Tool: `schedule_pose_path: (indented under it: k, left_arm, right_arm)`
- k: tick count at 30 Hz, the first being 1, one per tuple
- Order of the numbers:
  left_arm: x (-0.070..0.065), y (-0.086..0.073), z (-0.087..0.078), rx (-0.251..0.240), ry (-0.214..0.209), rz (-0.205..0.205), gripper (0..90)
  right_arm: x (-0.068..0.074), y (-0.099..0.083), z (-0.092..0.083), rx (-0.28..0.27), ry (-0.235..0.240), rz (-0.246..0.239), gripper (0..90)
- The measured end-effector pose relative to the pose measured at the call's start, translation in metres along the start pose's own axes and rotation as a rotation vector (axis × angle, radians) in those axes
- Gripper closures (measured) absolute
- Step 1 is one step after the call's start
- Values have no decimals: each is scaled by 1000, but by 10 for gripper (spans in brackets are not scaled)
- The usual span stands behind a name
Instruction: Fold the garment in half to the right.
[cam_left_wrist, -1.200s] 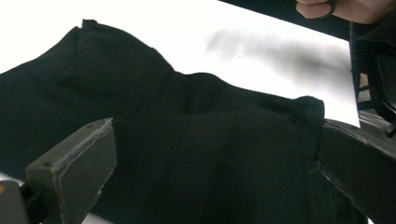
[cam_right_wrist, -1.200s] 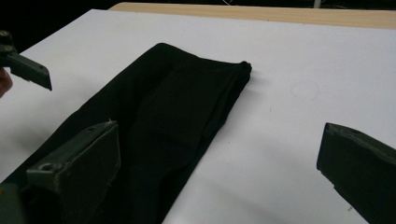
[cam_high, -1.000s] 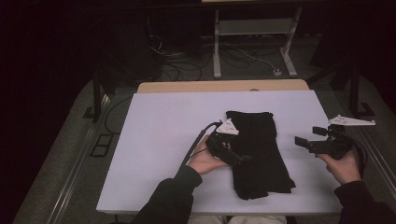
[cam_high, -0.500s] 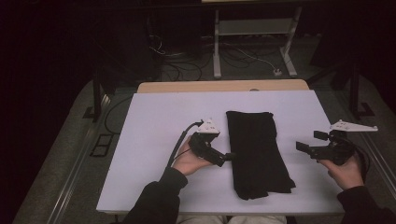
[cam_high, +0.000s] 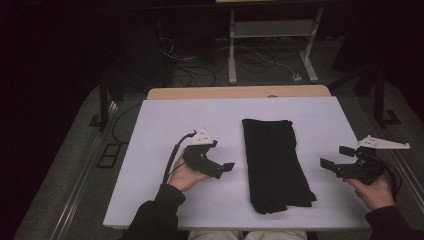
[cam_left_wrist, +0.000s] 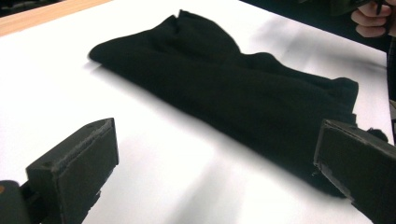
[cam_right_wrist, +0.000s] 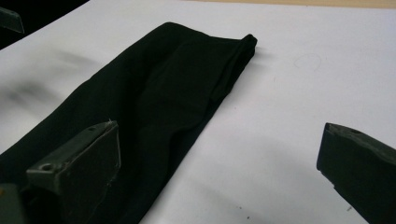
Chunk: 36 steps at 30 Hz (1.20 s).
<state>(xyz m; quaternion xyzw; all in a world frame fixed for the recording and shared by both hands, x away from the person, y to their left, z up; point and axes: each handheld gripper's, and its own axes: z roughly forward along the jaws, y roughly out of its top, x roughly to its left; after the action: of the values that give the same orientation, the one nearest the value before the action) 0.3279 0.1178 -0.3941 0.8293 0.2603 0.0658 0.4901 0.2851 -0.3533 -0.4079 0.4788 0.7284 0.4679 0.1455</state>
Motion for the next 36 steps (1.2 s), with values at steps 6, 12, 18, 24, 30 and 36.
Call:
schedule_pose_path:
  k: [6,12,18,24,30,36]
  left_arm:
    - [10,-12,-19,-27,35,-32,0]
    - [15,-18,-34,-56,63,-44,0]
    - [19,-25,-49,-72,92,-56,0]
    - [24,-33,-62,-95,113,-72,0]
    - [29,-39,-75,-116,134,-93,0]
    - [33,-44,-88,-131,150,-102,0]
  right_arm:
    - [4,-5,-1,14,6,-13,0]
    - [5,-7,-3,4,15,-10,0]
    - [4,-10,-4,7,10,-10,0]
    - [4,-11,-4,10,20,1,0]
    - [3,-11,-3,17,19,-5,0]
    - [4,-12,-1,26,15,-16,0]
